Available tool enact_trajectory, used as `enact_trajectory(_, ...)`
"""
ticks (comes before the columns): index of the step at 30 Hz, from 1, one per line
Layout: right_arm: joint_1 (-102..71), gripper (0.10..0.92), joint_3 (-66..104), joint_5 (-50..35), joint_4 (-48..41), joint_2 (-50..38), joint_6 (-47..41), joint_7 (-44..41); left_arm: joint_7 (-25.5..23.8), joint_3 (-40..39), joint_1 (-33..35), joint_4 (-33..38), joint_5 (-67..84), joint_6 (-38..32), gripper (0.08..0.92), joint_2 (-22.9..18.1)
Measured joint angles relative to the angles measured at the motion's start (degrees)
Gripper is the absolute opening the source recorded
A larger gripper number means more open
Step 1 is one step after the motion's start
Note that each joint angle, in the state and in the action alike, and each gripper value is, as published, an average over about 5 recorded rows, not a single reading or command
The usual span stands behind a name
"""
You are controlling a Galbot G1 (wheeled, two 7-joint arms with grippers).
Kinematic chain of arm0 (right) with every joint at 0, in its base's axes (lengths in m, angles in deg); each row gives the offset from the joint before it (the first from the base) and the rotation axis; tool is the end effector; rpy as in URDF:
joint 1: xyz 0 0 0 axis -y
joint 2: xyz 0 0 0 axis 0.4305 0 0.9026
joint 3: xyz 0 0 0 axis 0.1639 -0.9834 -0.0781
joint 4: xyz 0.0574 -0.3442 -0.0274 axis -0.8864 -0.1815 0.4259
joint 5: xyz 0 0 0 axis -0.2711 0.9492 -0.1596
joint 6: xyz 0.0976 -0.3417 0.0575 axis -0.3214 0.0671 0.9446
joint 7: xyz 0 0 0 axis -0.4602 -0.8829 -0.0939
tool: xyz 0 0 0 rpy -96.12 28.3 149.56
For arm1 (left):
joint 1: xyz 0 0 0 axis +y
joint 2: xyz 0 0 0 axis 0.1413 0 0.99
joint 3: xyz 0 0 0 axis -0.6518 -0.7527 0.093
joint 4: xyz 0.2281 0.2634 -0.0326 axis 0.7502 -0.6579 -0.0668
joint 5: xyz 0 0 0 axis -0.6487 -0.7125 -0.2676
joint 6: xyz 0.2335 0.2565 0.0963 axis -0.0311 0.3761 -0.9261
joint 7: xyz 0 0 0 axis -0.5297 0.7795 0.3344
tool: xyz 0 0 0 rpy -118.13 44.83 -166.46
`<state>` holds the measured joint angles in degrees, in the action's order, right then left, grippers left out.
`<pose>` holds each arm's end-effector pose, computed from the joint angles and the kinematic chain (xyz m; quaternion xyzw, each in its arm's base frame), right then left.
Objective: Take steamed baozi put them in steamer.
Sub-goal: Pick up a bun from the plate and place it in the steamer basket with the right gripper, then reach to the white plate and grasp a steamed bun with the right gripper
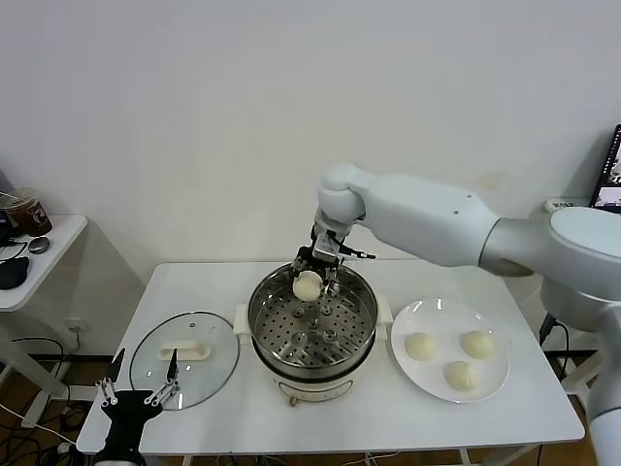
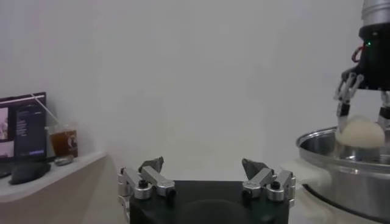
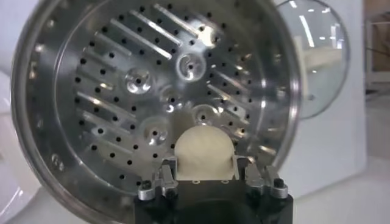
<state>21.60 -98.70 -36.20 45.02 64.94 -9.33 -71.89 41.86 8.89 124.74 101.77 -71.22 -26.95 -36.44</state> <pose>0.5853 0.1650 -0.0881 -0.6692 0.1161 -0.7334 0.0294 0.1230 0.0907 -0.3043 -0.0441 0.9952 0.0867 0.0083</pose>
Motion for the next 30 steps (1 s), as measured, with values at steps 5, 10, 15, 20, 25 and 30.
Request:
enact_trajectory(5, -1.7, 0.577, 0.7, 2.8, -2.1, 1.4, 2.2, 0.9, 0.0, 0.3, 0.1, 0.0, 0.0, -0.2, 0.823, 0.0)
enact_trajectory(10, -3.2, 0.589, 1.6, 5.6, -4.1, 2.4, 4.2, 2.0, 0.1, 0.4, 0.0, -0.1, 0.0, -0.3, 0.823, -0.1)
enact_trajectory(15, -3.3, 0.711, 2.0, 6.4, -4.6, 2.2, 5.3, 2.7, 0.1, 0.6, 0.1, 0.0, 0.1, -0.3, 0.823, -0.2)
enact_trajectory(20, -0.9, 0.812, 1.4, 2.9, -2.1, 0.3, 4.2, 2.0, 0.1, 0.6, 0.1, 0.3, 0.1, -0.3, 0.823, -0.3)
enact_trajectory(25, 4.0, 0.822, -0.6, -5.1, 3.7, -4.5, -1.9, 0.5, 0.1, 0.3, -0.2, 0.9, 0.1, -0.1, 0.823, -0.1)
enact_trajectory(30, 9.5, 0.823, -3.4, -12.9, 11.9, -12.4, -13.6, -0.4, 0.1, 0.3, -0.3, 1.2, 0.1, 0.3, 0.823, 0.5)
